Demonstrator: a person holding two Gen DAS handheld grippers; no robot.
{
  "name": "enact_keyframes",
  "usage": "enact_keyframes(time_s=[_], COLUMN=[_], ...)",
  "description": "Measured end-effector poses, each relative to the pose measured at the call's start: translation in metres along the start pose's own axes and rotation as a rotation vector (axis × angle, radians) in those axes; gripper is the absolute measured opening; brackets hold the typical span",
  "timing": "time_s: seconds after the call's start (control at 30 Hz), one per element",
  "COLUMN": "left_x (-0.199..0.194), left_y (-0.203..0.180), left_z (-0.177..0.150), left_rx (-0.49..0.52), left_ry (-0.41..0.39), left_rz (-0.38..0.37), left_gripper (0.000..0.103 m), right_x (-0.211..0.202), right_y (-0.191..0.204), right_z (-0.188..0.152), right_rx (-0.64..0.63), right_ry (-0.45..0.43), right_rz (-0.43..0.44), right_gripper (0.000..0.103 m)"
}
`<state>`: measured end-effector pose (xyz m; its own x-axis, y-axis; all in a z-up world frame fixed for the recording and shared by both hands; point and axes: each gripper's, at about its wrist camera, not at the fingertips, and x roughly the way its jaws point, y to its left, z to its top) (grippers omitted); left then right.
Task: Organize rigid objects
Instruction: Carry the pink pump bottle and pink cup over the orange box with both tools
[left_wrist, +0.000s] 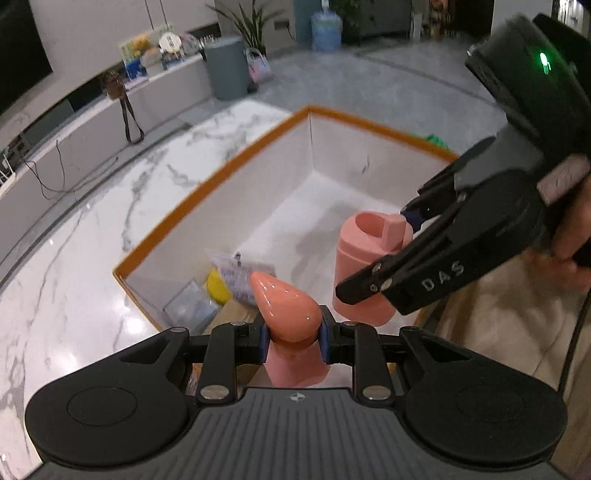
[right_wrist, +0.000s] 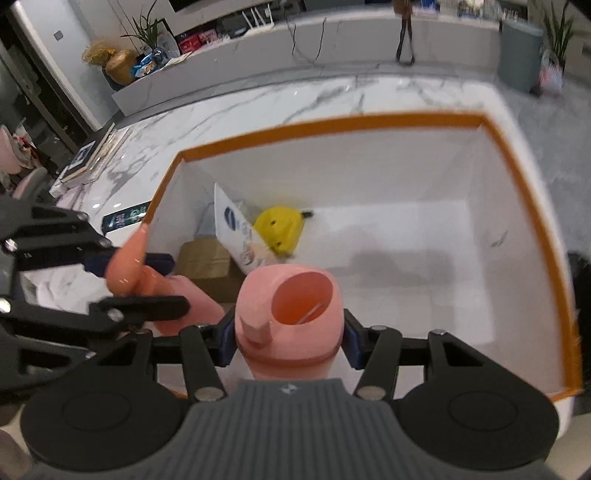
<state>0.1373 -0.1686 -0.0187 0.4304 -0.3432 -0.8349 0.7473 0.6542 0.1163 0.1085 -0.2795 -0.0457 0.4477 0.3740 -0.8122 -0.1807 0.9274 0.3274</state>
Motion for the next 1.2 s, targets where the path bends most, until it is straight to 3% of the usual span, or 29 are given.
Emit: enact_keyframes(time_s=[0.33, 0.63, 0.73, 0.87, 1.1, 1.2], left_x=[0.019, 0.024, 0.021, 0.012, -0.016, -0.028], left_y=[0.001, 0.008, 0.005, 0.002, 0.011, 0.02], left_z=[-0.011, -0.016, -0.013, -0.013, -0.02, -0.025], left_rx=[0.113, 0.046, 0.048, 0.063, 0.043, -0.018], left_ry=[0.093, 0.114, 0.124, 0.115, 0.053, 0.007], left_rz=[-0.065, -0.085, -0.068, -0.042, -0.081, -0.11], left_gripper=[0.029, 0.031, 0.035, 0.064, 0.066, 0.066], right_x=[0.033, 0.041, 0.043, 0.046, 0.046, 0.045], right_y=[0.011, 0.017, 0.019, 0.019, 0.018, 0.018], right_z=[0.006, 0.005, 0.005, 0.005, 0.005, 0.006], right_rx=[0.012, 0.001, 0.003, 0.002, 0.024, 0.051], right_ry=[0.08, 0.112, 0.117, 0.12, 0.121, 0.111], right_rz=[0.052, 0.042, 0.037, 0.015, 0.006, 0.015], right_gripper=[0.055, 0.055, 0.055, 0.055, 0.055, 0.055])
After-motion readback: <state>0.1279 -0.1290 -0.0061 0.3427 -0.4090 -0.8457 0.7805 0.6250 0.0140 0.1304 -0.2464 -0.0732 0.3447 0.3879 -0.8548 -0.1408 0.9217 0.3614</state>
